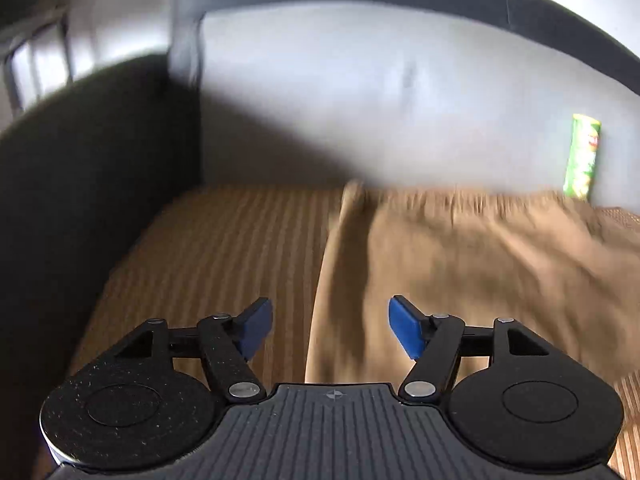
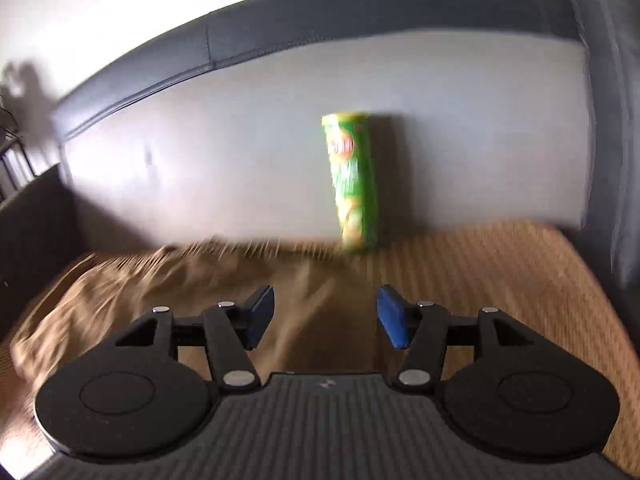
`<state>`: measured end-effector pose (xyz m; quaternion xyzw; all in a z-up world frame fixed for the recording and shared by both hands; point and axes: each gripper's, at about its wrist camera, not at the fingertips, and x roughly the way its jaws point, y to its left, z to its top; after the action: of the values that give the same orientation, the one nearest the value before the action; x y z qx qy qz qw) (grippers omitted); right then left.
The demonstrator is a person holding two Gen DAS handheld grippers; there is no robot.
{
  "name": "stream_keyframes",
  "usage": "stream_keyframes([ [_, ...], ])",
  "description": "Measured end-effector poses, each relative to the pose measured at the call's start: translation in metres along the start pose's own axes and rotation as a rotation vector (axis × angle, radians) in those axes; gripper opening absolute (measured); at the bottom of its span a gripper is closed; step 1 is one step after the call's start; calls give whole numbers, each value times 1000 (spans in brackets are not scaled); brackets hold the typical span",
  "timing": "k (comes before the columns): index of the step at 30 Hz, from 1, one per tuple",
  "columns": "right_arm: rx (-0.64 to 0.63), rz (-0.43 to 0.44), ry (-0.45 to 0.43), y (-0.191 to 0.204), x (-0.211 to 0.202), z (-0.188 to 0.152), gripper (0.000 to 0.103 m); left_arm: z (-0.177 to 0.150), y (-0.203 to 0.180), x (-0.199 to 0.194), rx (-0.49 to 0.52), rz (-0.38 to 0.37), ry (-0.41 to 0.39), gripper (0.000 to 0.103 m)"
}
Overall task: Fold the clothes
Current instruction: 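Lay the trousers on the seat and open both grippers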
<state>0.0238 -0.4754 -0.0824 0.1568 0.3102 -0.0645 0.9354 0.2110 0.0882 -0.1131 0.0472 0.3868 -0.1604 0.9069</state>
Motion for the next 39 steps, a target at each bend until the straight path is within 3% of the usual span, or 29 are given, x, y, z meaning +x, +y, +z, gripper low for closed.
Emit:
stream_keyframes([
  [3, 84, 30, 32, -13, -19, -47, 62, -32, 18, -2, -97, -63, 47, 78],
  [6, 155, 43, 73, -16, -30, -75, 62, -41, 16, 3, -89, -66, 52, 78],
  [11, 206, 45, 71, -19, -17, -85, 62, -25, 19, 18, -134, -86, 13, 79],
  [15, 224, 62, 65, -27, -4, -85, 62, -26, 9, 43, -115, -84, 71, 79],
  [18, 244, 89, 66, -29, 6, -88, 62, -32, 13, 50, -182, -117, 65, 79],
  [19, 248, 97, 65, -29, 9, -89, 62, -35, 15, 51, -218, -137, 64, 77],
  [20, 246, 100, 63, -29, 13, -90, 62, -37, 17, 54, -248, -151, 68, 65],
  [22, 260, 106, 64, -30, 20, -92, 60, -38, 21, 55, -286, -186, 71, 52],
  [24, 320, 149, 62, -34, 24, -93, 52, -37, 24, 50, -292, -184, 67, 45],
  [26, 362, 174, 49, -36, 21, -93, 53, -35, 23, 46, -275, -181, 65, 41],
  [28, 372, 184, 25, -38, 15, -92, 55, -34, 21, 41, -253, -171, 59, 41],
  [29, 380, 186, 13, -39, 12, -93, 55, -34, 20, 39, -242, -165, 55, 52],
  [32, 399, 179, -7, -43, 6, -95, 55, -36, 16, 40, -217, -168, 51, 63],
  [37, 458, 170, -11, -50, 13, -98, 55, -37, 16, 50, -222, -196, 67, 63],
  [39, 516, 192, -23, -54, 17, -101, 55, -38, 16, 55, -226, -199, 84, 54],
])
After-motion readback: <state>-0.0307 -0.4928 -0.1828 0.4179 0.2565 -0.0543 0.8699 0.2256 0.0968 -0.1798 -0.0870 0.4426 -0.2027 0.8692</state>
